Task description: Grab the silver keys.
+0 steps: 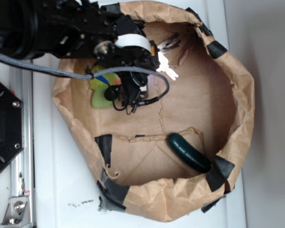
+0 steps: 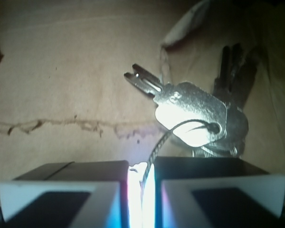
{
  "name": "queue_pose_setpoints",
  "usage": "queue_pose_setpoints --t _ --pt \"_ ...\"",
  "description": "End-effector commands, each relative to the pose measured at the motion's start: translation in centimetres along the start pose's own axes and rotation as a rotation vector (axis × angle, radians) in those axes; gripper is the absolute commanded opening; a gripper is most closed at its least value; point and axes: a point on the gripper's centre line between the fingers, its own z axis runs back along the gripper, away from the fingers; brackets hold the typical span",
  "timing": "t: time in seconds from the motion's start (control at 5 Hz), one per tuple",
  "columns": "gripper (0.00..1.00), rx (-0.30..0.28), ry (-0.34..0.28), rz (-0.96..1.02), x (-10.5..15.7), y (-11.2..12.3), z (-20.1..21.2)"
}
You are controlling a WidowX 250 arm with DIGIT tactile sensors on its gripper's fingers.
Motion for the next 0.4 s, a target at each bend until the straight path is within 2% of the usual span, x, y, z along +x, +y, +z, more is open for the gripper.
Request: queue_pose_setpoints --t 0.0,0.2 --pt "0.00 -0.173 -0.134 0.125 3.9 -2.2 11.1" --pt "0.00 -0.208 -0.147 0.115 4.6 -2.4 14.8"
